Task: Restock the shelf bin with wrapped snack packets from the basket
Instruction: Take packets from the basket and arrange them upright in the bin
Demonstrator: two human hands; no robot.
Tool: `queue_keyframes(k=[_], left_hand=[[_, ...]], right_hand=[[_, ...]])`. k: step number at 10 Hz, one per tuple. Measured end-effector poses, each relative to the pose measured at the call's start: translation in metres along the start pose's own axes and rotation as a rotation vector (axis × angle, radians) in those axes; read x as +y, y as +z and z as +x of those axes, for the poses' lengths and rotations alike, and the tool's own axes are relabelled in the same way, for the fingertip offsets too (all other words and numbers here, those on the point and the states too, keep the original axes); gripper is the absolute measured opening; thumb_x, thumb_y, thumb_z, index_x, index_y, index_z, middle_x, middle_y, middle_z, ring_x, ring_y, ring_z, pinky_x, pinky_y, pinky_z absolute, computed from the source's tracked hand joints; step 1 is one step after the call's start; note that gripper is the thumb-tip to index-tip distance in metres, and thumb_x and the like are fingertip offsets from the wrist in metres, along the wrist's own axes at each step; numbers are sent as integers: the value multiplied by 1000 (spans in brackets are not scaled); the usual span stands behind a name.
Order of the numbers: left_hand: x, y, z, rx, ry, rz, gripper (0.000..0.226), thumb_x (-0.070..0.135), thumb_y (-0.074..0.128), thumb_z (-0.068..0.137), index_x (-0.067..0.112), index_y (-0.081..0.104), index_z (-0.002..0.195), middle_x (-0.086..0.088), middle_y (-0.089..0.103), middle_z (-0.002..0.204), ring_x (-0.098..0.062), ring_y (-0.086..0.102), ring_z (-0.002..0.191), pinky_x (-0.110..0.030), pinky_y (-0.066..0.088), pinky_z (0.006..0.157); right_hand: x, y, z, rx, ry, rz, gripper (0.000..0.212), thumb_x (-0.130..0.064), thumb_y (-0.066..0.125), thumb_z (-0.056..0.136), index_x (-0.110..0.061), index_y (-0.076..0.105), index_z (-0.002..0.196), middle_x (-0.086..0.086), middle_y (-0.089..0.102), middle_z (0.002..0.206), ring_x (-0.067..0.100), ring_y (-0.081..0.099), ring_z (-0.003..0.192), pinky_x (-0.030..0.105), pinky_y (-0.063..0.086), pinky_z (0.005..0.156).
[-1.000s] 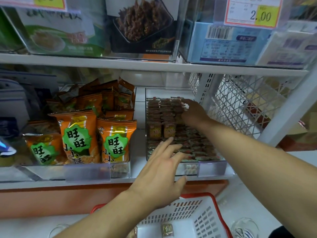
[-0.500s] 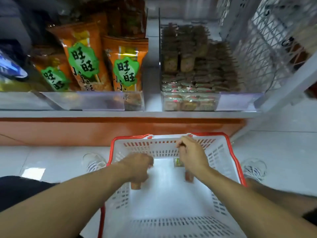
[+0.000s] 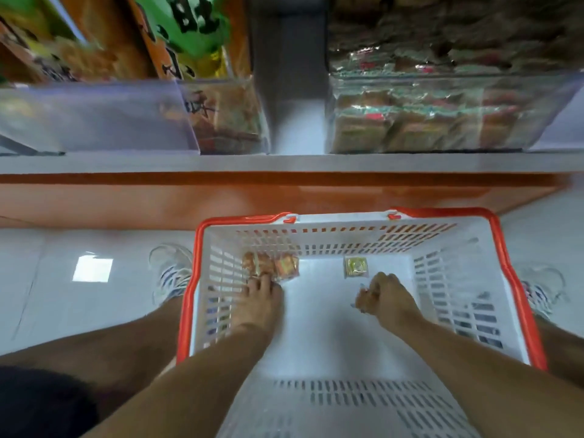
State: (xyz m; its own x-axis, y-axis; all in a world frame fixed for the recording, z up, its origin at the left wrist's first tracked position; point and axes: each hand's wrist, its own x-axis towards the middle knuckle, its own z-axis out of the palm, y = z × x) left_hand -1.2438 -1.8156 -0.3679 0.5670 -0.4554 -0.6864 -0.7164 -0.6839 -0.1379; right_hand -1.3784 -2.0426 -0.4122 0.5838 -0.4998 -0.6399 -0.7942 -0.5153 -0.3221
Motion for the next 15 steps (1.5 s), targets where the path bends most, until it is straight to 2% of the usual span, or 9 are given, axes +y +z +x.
queue_keyframes(k=[1, 2, 4, 6, 8, 9, 10, 14, 15], left_hand=[[1, 12, 10, 19, 8, 20, 56, -3, 49, 92, 11, 37, 145, -18, 33, 145, -39, 35, 134, -48, 37, 110], [1, 26, 17, 64, 38, 51, 55, -2, 50, 92, 8, 37, 145, -19, 31, 146, -43, 34, 135, -54, 38, 110], [3, 36, 9, -1, 67, 46, 80, -26, 25, 74, 9, 28, 145, -23, -32, 160, -65, -18, 143, -62, 31, 116], [-1, 28, 4, 156, 21, -265, 67, -14, 28, 84, 14, 40, 144, -9, 7, 171, -45, 13, 155, -53, 51, 102], [10, 27, 7, 305, -311, -1007, 37, 10, 64, 86, 30, 46, 111, 7, 59, 105, -21, 59, 97, -37, 50, 82], [17, 19, 12, 247, -468, -1377, 40, 8, 64, 87, 22, 54, 123, -7, 71, 105, -33, 67, 101, -44, 54, 91], [15, 16, 18, 172, -455, -1433, 58, 9, 66, 89, 26, 49, 142, -8, 73, 110, -33, 68, 104, -43, 55, 94], [5, 6, 18, 70, -451, -1653, 68, -8, 64, 89, 25, 47, 147, -3, 70, 108, -24, 67, 99, -38, 57, 91], [13, -4, 10, 51, -480, -1767, 61, -10, 58, 91, 25, 48, 140, -18, 71, 105, -28, 66, 81, -40, 57, 74]], right_hand=[[-13, 7, 3, 87, 126, 492, 35, -26, 80, 83, -22, 55, 106, 1, 68, 91, 17, 66, 76, 37, 57, 76], [-30, 9, 15, 116, 404, 1060, 68, -6, 84, 78, -20, 45, 132, 8, 64, 111, 28, 73, 83, 46, 58, 92], [-49, 16, 24, -8, 265, 687, 59, -27, 93, 62, -22, 64, 113, 4, 64, 113, 17, 65, 93, 24, 54, 72], [-80, 38, 14, -140, -64, 490, 49, -31, 94, 64, -24, 53, 90, -8, 64, 86, 11, 58, 74, 18, 45, 56], [-104, 54, 12, -362, 111, 951, 75, -3, 80, 70, -19, 48, 135, 4, 67, 107, 24, 72, 96, 38, 61, 86], [-117, 55, 19, -468, 234, 1198, 62, 11, 70, 80, -21, 54, 131, 12, 71, 113, 27, 75, 91, 36, 63, 77], [-130, 54, 27, -521, 260, 1252, 33, 1, 70, 89, -11, 64, 120, 14, 76, 107, 26, 76, 96, 34, 62, 83], [-152, 61, 23, -325, 113, 1069, 35, -14, 75, 83, -13, 66, 117, 12, 76, 108, 27, 75, 94, 38, 63, 74], [-145, 48, 13, -305, 116, 1019, 32, -16, 75, 85, -19, 62, 115, 10, 74, 108, 28, 74, 96, 48, 63, 80]])
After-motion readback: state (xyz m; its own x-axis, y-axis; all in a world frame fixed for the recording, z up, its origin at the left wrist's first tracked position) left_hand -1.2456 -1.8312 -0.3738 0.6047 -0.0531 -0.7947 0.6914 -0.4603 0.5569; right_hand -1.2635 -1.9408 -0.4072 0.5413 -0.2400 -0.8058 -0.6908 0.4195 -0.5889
